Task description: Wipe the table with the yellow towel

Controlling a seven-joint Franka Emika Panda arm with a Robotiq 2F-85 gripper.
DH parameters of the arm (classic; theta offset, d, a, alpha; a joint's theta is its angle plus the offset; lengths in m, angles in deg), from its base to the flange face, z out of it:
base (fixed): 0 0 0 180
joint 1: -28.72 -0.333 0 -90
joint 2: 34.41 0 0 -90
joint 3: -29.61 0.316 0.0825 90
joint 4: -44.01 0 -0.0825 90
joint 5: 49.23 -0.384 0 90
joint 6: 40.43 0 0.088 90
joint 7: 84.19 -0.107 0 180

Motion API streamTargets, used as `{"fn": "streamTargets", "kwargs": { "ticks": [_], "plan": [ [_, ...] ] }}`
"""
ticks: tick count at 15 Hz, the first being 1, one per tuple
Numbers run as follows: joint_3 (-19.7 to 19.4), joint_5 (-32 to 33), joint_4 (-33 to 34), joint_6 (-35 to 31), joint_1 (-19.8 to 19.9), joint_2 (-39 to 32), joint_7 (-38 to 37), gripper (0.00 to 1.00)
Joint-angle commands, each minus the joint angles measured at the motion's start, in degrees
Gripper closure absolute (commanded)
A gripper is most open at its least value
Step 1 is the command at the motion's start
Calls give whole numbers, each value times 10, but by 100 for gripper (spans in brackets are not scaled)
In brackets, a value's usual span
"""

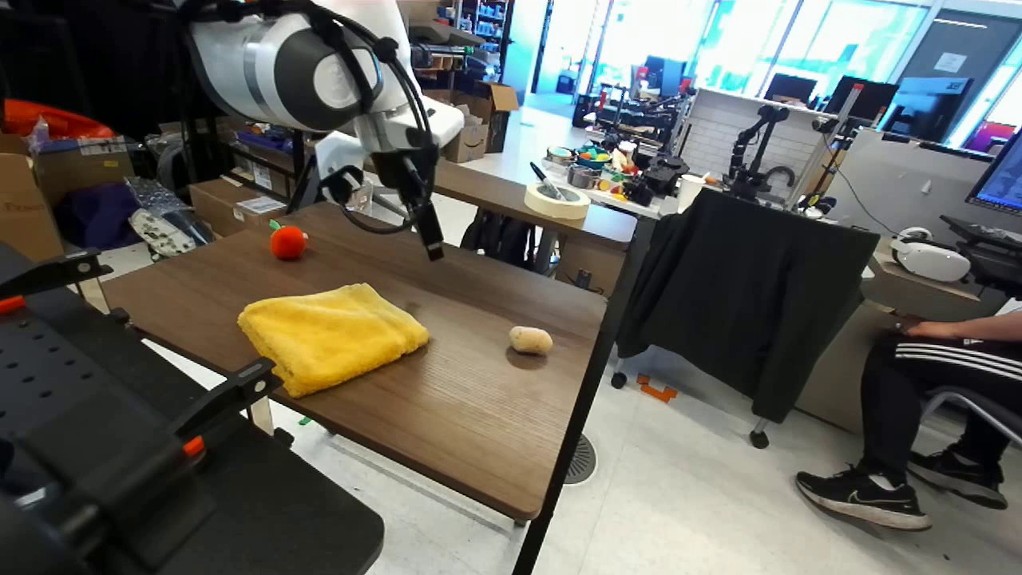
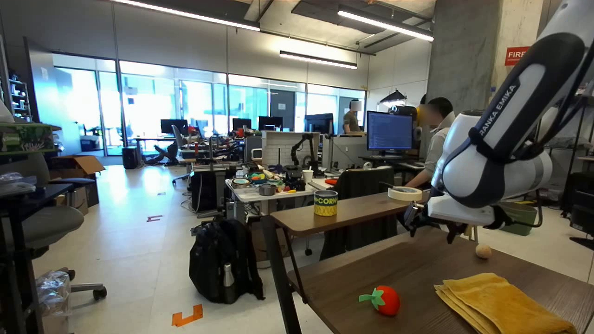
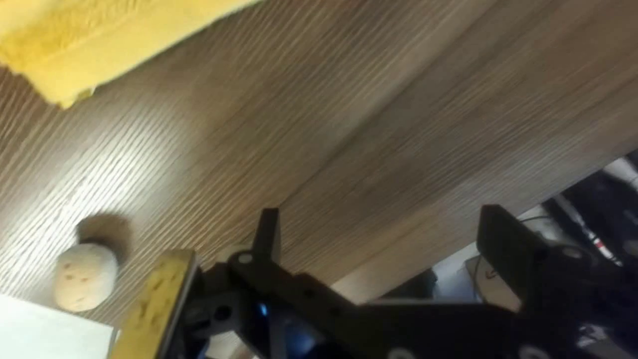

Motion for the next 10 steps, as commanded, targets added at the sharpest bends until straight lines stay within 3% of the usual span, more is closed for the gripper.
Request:
{"fn": "streamTargets", "kwargs": {
  "ticks": [1, 2, 6, 10],
  "plan": [
    [84, -13, -45, 77, 54, 54, 64, 0],
    [96, -15, -50, 109, 63, 59, 71, 0],
    [48, 21, -64, 255, 39, 74, 34, 0],
    [37, 58, -66, 322, 42, 63, 29, 0]
  ]
}}
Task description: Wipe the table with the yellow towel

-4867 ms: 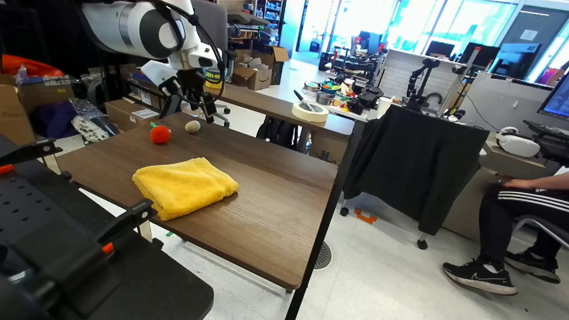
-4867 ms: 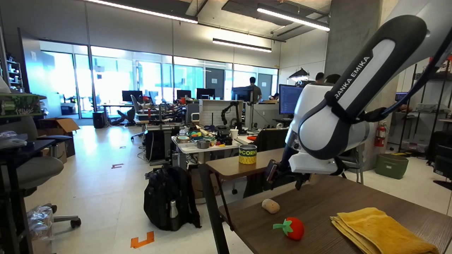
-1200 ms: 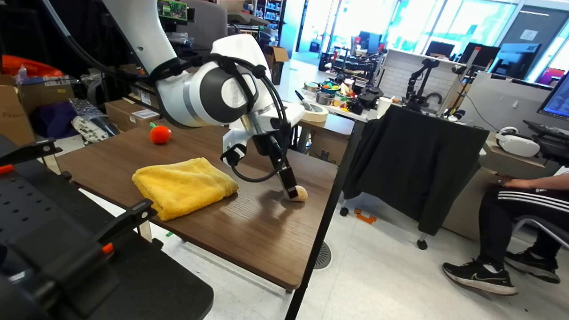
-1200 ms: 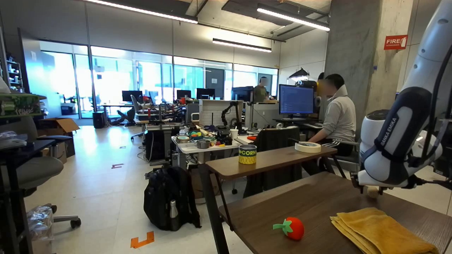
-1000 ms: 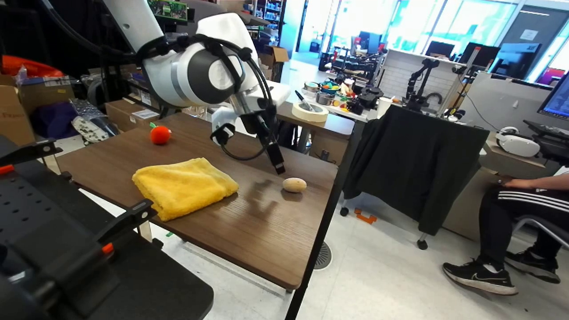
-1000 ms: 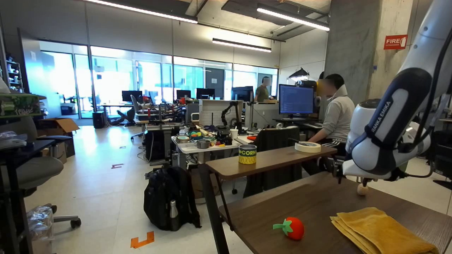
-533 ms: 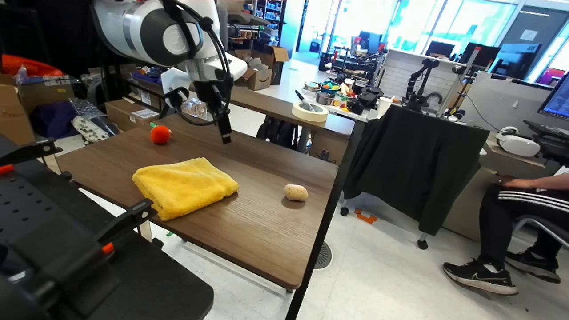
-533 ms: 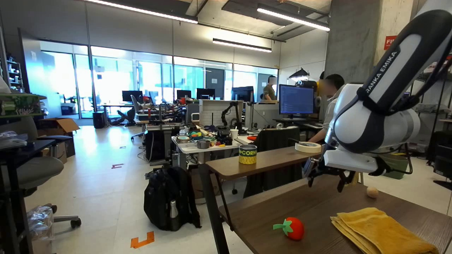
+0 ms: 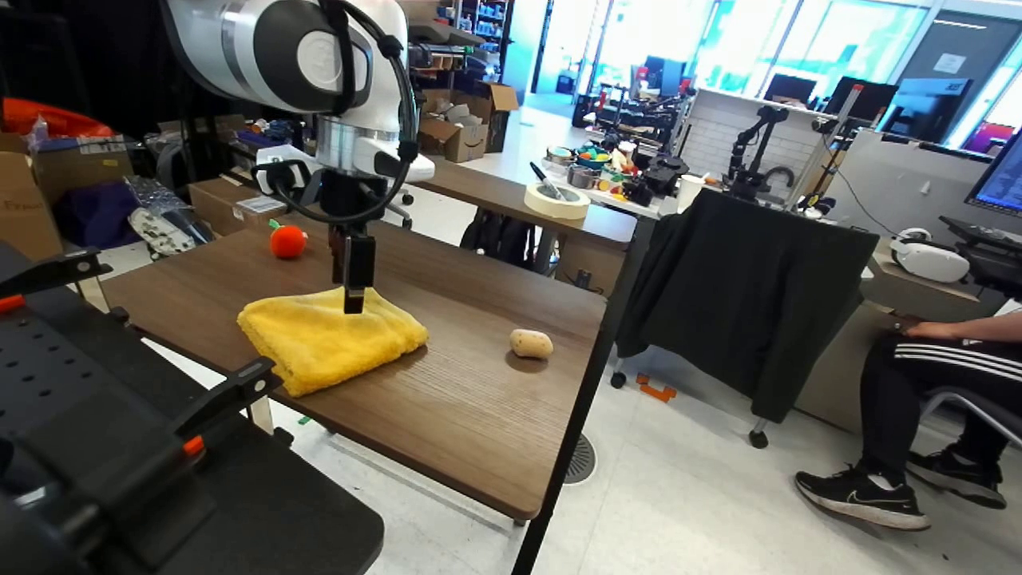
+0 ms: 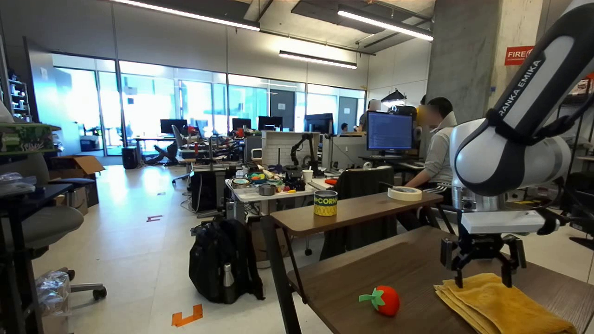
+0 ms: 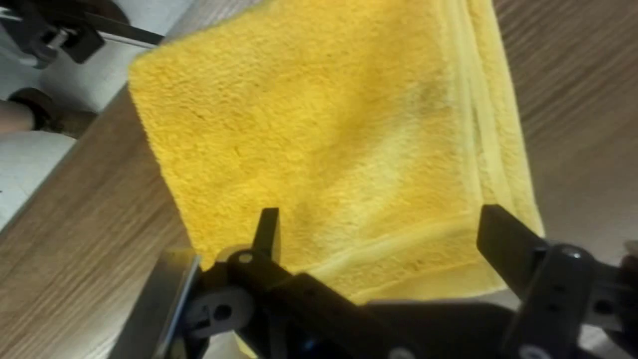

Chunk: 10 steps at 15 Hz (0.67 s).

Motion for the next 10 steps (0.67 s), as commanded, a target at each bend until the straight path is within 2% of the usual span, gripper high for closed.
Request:
{"fn": "streamTargets", "kwargs": {
  "ticks": [1, 3, 4, 8, 9, 10],
  "plan": [
    [-7, 39, -18, 39, -5, 2, -13, 0],
    [-4, 57, -29, 15, -4, -15, -5, 0],
    [3, 45, -18, 28, 7, -6, -8, 0],
    [2, 52, -24, 24, 4, -17, -7, 0],
    [-11, 62, -20, -4, -5, -26, -21, 0],
    [-8, 49, -19, -45, 3, -33, -26, 0]
  ]
}}
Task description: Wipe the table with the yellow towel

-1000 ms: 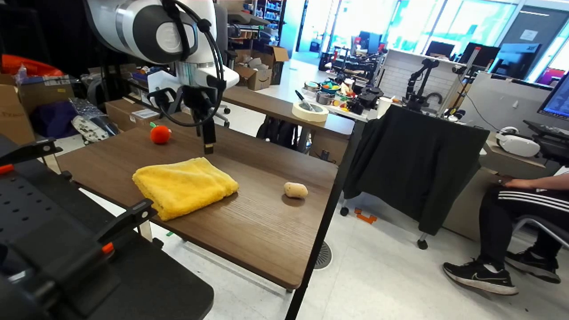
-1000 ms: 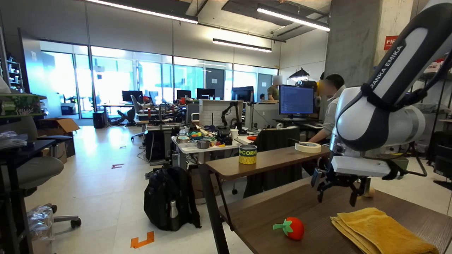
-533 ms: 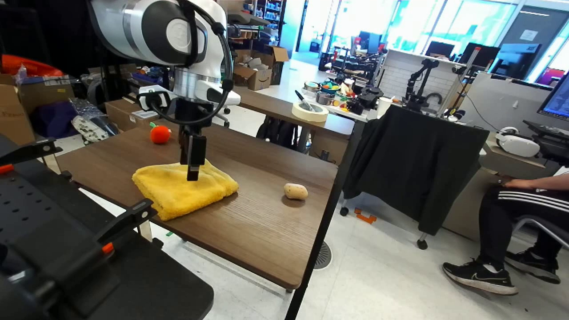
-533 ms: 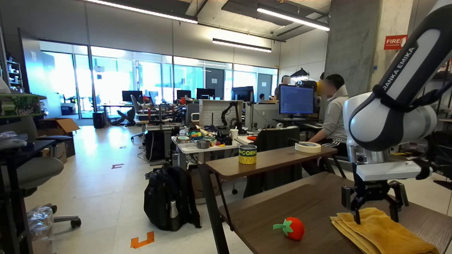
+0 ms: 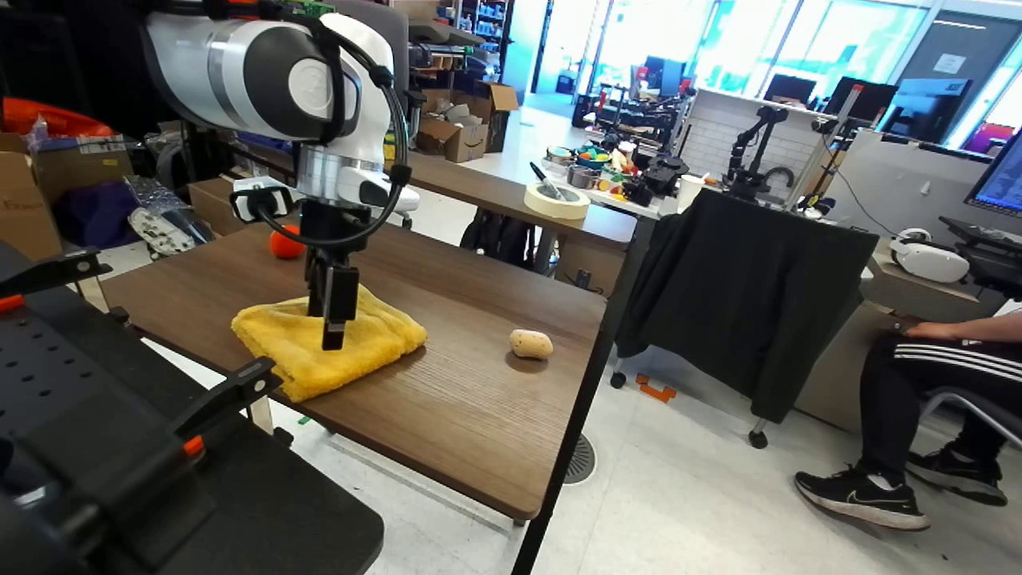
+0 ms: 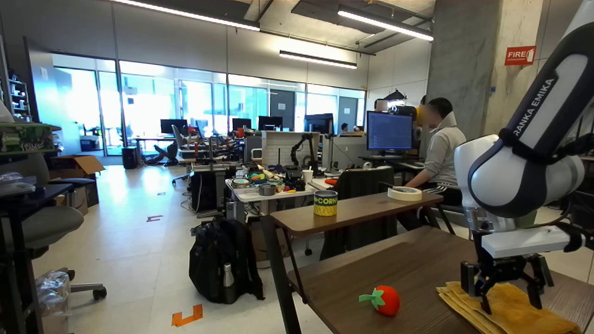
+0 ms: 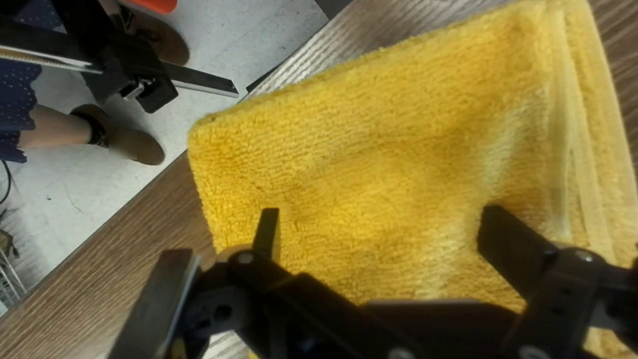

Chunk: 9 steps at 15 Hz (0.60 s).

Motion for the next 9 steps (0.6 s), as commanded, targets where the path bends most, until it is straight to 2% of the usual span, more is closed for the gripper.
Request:
{"fn": "streamTargets", "kwargs": {
  "ticks": [1, 4, 6, 9],
  "plan": [
    [-1, -8, 14, -87, 16, -27, -21, 0],
    [-15, -26, 37, -156, 28, -66, -46, 0],
    [-13, -48, 68, -171, 38, -96, -62, 0],
    [34, -116, 137, -132, 83, -125, -76, 0]
  ]
}}
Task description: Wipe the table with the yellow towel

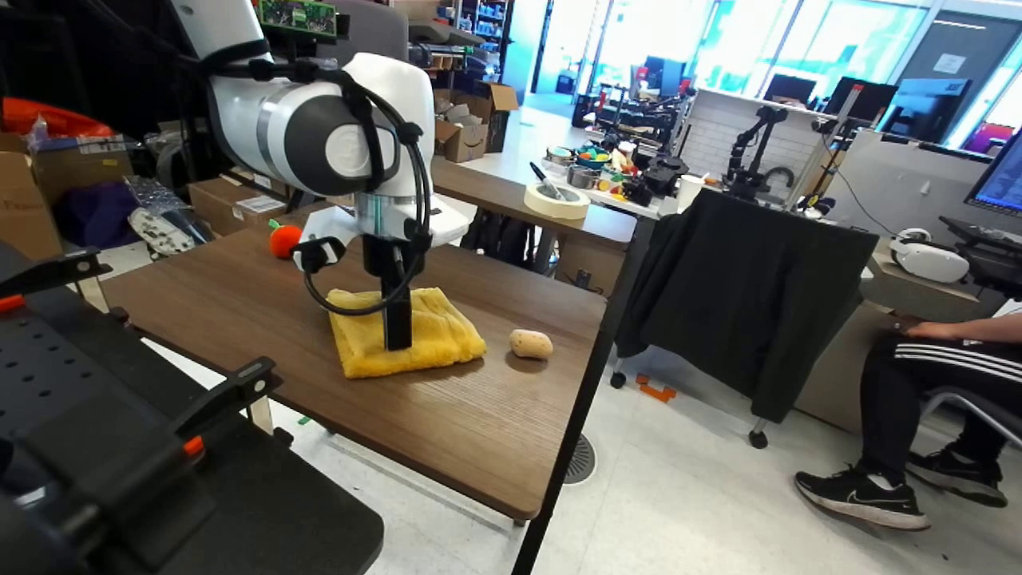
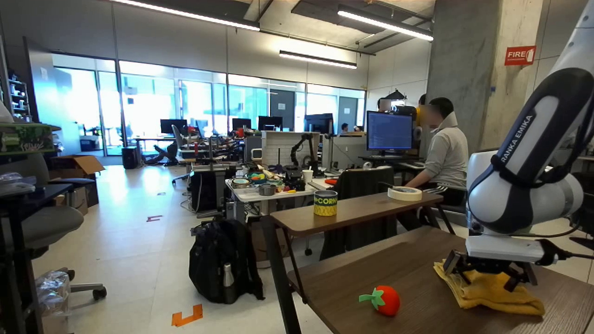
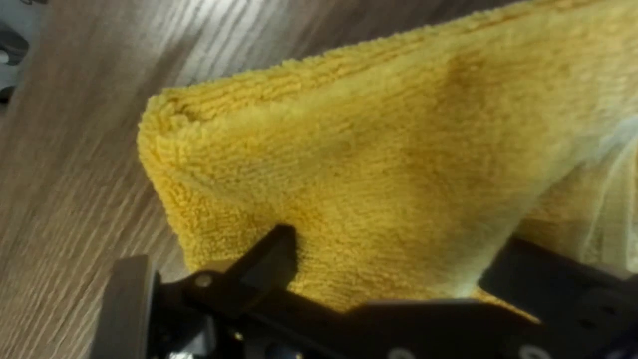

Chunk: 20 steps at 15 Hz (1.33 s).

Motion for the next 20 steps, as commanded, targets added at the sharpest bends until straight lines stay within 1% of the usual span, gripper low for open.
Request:
{"fn": "streamTargets", "kwargs": {
  "ticks": [1, 3, 4, 6, 9, 12, 14, 17, 20],
  "plan": [
    [53, -73, 101, 32, 47, -55, -25, 0],
    [91, -109, 148, 52, 68, -61, -29, 0],
    [107, -120, 175, 61, 70, -66, -30, 0],
    [132, -132, 229, 77, 63, -79, -34, 0],
    [154, -126, 322, 131, 41, -122, -50, 0],
    [158, -116, 390, 183, 26, -164, -60, 0],
    [153, -114, 416, 205, 23, -181, -64, 0],
    [140, -115, 418, 216, 39, -183, -67, 0],
    [106, -112, 382, 199, 62, -164, -77, 0]
  ]
}}
